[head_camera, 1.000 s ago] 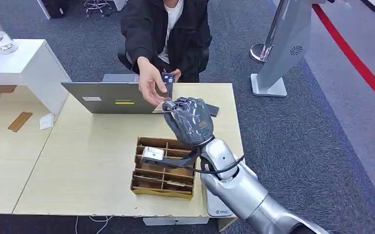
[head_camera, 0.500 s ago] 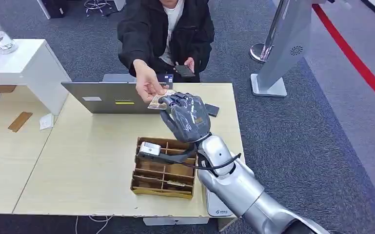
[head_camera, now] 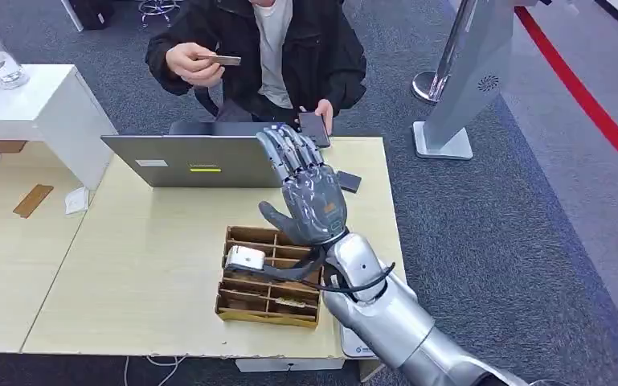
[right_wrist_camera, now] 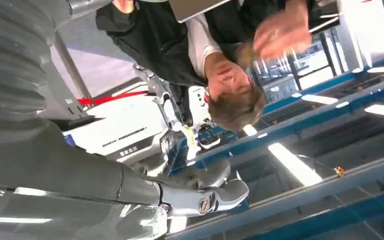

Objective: Pass the card to the sensor for recognition and then transmit it.

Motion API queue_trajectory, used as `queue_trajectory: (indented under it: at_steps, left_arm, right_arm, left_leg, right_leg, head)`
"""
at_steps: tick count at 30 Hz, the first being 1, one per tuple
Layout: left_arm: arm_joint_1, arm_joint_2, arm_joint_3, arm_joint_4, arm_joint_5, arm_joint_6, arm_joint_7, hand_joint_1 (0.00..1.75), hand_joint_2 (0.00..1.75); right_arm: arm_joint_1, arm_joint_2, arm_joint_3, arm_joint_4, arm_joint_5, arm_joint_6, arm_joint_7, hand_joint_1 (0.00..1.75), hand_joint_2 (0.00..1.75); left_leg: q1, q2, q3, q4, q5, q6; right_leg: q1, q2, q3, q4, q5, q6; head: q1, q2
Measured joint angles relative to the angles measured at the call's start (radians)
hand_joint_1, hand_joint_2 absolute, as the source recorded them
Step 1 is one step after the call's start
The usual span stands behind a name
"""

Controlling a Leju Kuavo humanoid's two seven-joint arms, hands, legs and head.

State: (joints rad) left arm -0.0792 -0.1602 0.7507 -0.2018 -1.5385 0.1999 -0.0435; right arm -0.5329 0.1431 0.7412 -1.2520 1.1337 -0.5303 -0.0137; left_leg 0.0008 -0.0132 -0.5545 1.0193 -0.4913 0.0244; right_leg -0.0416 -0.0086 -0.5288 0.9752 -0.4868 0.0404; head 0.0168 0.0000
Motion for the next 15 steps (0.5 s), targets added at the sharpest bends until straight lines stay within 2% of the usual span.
queue_trajectory:
  at_steps: [1, 2, 6, 15]
  left_arm:
    - [0.001, 0.000, 0.000, 0.000, 0.003, 0.001, 0.000, 0.00, 0.00]
    - [0.002, 0.000, 0.000, 0.000, 0.005, 0.003, 0.000, 0.00, 0.00]
    - [0.006, 0.001, 0.000, 0.000, 0.016, 0.011, -0.001, 0.00, 0.00]
    - [0.026, 0.005, 0.011, 0.000, 0.049, 0.031, -0.011, 0.00, 0.00]
  right_arm:
    - [0.008, -0.002, 0.000, -0.011, -0.005, -0.002, -0.002, 0.00, 1.75]
    - [0.015, -0.003, 0.000, -0.022, -0.011, -0.003, -0.004, 0.00, 0.00]
    - [0.047, -0.010, 0.000, -0.063, -0.047, -0.004, -0.015, 0.00, 0.00]
    - [0.195, -0.051, -0.013, -0.220, -0.283, 0.006, -0.124, 0.00, 0.00]
  left_leg:
    - [0.000, 0.000, 0.000, 0.000, 0.000, 0.000]
    - [0.000, 0.000, 0.000, 0.000, 0.000, 0.000]
    - [0.000, 0.000, 0.000, 0.000, 0.000, 0.000]
    - [0.000, 0.000, 0.000, 0.000, 0.000, 0.000]
  right_leg:
    - [0.000, 0.000, 0.000, 0.000, 0.000, 0.000]
    - [0.000, 0.000, 0.000, 0.000, 0.000, 0.000]
    - [0.000, 0.000, 0.000, 0.000, 0.000, 0.000]
    - [0.000, 0.000, 0.000, 0.000, 0.000, 0.000]
  head:
    - [0.000, 0.000]
    - [0.000, 0.000]
    - [0.000, 0.000]
    - [0.000, 0.000]
